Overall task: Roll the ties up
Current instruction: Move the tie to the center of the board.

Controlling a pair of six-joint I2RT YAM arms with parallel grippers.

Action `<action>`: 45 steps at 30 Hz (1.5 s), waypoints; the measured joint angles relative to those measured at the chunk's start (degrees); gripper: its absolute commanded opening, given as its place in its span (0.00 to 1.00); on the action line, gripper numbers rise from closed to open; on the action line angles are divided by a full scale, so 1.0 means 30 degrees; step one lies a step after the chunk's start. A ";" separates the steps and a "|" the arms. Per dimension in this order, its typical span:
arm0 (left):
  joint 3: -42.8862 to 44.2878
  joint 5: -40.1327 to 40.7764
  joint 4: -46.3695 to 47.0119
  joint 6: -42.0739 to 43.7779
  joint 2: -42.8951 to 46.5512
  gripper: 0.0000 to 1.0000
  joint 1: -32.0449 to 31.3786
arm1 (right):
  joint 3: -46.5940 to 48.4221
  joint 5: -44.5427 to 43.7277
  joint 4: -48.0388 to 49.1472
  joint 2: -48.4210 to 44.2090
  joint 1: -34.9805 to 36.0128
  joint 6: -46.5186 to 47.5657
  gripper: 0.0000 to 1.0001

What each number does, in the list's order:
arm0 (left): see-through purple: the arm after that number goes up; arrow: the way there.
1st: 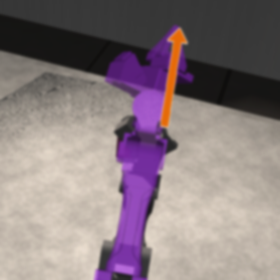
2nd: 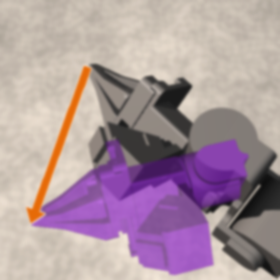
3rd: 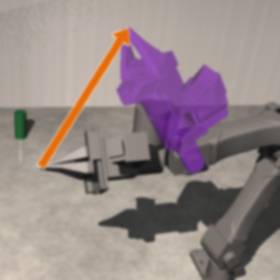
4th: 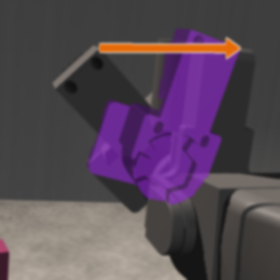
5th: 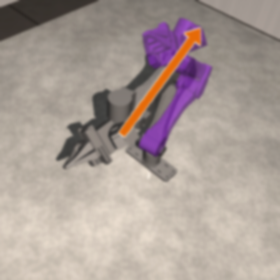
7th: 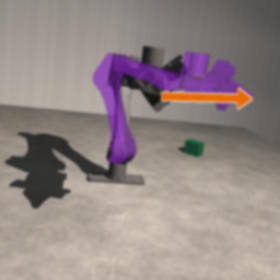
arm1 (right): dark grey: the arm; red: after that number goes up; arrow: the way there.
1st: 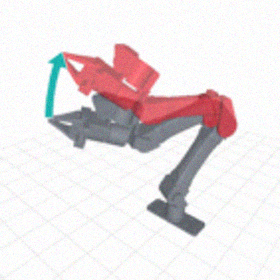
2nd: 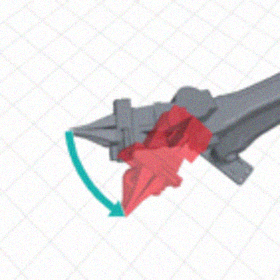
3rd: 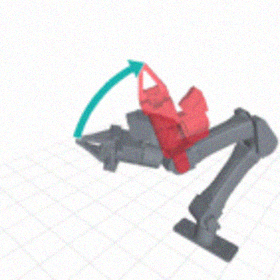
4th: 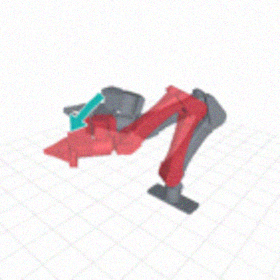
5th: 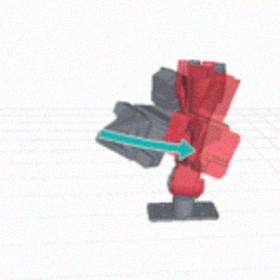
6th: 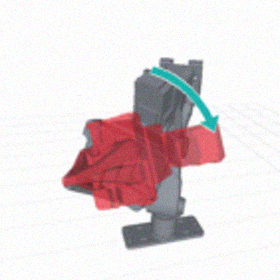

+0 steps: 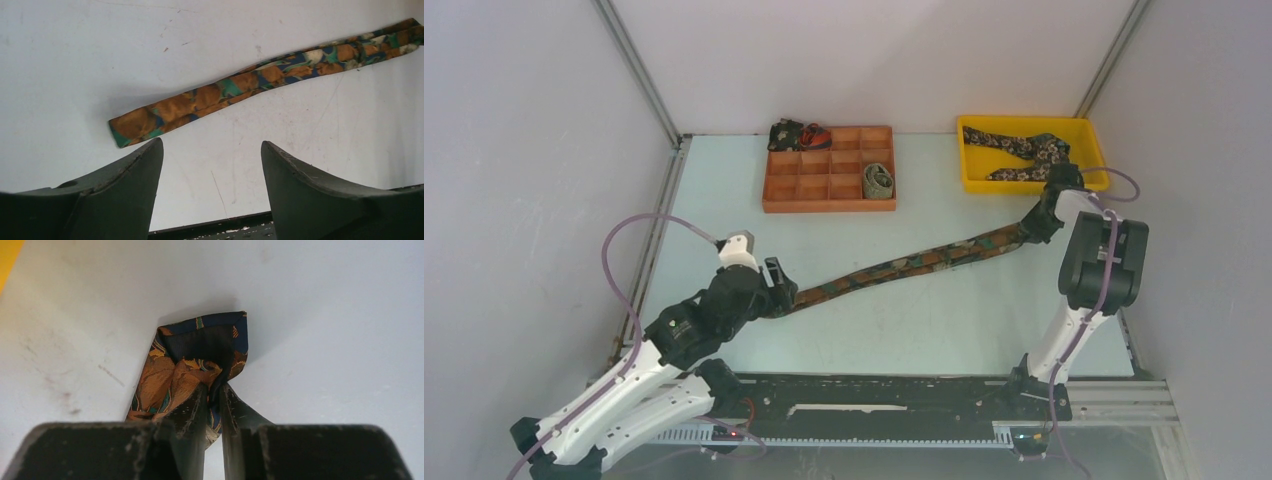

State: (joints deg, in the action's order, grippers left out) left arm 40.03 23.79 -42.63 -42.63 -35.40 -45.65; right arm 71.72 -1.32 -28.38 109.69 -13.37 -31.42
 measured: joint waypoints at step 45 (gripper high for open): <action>-0.8116 -1.0258 1.1089 -0.3337 -0.4233 0.58 1.0389 | -0.2732 0.1727 -0.1311 -1.0295 0.0918 0.0240 0.99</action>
State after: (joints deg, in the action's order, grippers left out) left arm 15.68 -6.98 -9.37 -52.64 -48.10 -14.48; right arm 63.53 3.86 -32.32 78.81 -10.61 -30.70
